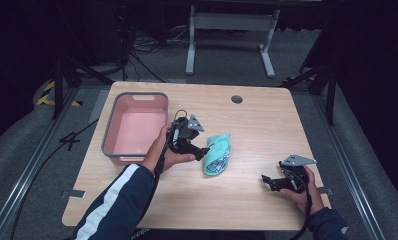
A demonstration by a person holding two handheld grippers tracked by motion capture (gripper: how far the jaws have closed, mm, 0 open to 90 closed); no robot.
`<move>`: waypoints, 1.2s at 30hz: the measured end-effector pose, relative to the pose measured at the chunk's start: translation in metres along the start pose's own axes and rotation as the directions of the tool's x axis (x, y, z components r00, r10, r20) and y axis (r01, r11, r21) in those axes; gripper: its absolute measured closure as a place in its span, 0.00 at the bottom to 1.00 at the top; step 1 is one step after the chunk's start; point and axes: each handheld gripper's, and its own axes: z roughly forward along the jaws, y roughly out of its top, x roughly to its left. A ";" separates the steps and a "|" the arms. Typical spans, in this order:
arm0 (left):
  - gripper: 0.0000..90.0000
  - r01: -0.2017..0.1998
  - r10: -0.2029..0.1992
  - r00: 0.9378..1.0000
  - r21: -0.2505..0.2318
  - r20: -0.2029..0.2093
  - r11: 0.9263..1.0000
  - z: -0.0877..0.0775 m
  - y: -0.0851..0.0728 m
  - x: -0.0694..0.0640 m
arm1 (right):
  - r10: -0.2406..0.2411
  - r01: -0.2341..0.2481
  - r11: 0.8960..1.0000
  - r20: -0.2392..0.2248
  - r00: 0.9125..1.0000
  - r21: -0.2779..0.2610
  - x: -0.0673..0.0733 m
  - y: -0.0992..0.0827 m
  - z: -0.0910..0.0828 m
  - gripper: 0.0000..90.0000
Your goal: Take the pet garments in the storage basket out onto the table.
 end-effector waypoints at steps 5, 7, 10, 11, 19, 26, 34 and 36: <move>0.27 -0.038 0.038 0.999 -0.009 -0.011 0.999 -0.012 -0.008 -0.001 | -0.001 0.001 1.000 0.001 1.000 0.000 0.000 0.000 0.000 0.10; 0.27 -0.051 0.050 0.999 -0.006 -0.015 0.999 -0.017 -0.013 -0.003 | -0.001 0.001 1.000 0.001 1.000 0.000 0.000 0.000 0.000 0.10; 0.27 -0.079 0.079 0.996 -0.001 -0.027 0.997 -0.025 -0.020 -0.004 | -0.001 0.001 1.000 0.001 1.000 0.000 0.000 0.000 0.000 0.10; 0.28 -0.081 0.080 0.996 -0.007 -0.028 0.997 -0.028 -0.022 -0.005 | 0.001 -0.001 1.000 0.001 1.000 0.000 0.000 0.000 0.000 0.10; 0.29 -0.140 0.139 0.990 -0.025 -0.024 0.990 -0.050 -0.043 -0.008 | -0.001 0.001 1.000 0.001 1.000 0.000 0.000 0.000 0.000 0.10; 0.29 -0.152 0.152 0.988 -0.023 -0.030 0.988 -0.066 -0.069 -0.008 | 0.000 0.000 1.000 0.001 1.000 0.000 0.000 0.000 0.000 0.10; 0.29 -0.164 0.164 0.985 0.022 -0.044 0.986 -0.076 -0.101 -0.008 | 0.002 -0.002 1.000 0.002 1.000 0.000 0.000 0.000 0.000 0.10; 0.29 -0.158 0.159 0.986 0.032 -0.041 0.987 -0.078 -0.111 -0.007 | 0.002 -0.002 1.000 0.002 1.000 0.000 0.000 0.000 0.000 0.10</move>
